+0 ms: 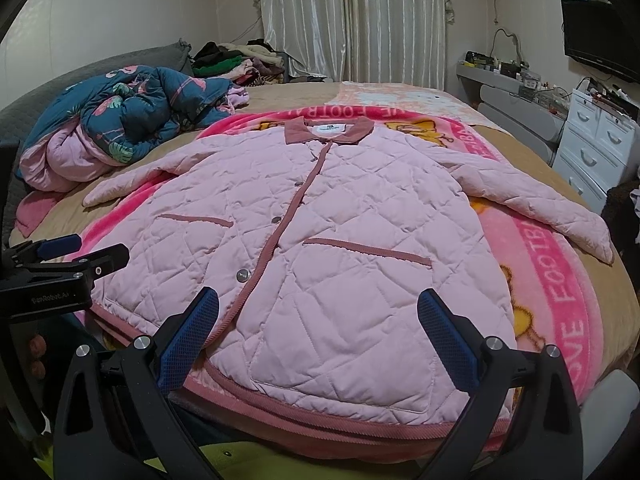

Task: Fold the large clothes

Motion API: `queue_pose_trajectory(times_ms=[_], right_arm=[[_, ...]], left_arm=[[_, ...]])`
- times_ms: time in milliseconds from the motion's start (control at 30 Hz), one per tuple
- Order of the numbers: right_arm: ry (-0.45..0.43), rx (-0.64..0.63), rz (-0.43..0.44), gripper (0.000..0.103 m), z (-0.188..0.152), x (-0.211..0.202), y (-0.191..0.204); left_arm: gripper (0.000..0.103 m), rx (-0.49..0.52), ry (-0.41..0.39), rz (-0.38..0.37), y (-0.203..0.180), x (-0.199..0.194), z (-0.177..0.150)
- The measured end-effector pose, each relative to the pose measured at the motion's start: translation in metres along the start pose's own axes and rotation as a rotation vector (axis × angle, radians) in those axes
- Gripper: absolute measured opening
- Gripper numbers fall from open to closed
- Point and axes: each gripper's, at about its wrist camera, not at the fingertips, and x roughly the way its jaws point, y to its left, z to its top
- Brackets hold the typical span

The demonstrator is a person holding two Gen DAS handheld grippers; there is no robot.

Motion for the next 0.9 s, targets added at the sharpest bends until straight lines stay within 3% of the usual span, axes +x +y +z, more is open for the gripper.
queue_pose_trajectory(times_ms=[900], right_arm=[[0.001,0.013,0.003,0.099,-0.0015,0.0021,-0.0019]], left_arm=[[0.094,-0.005,0.002,-0.01,0.0015,0.0002,-0.0006]])
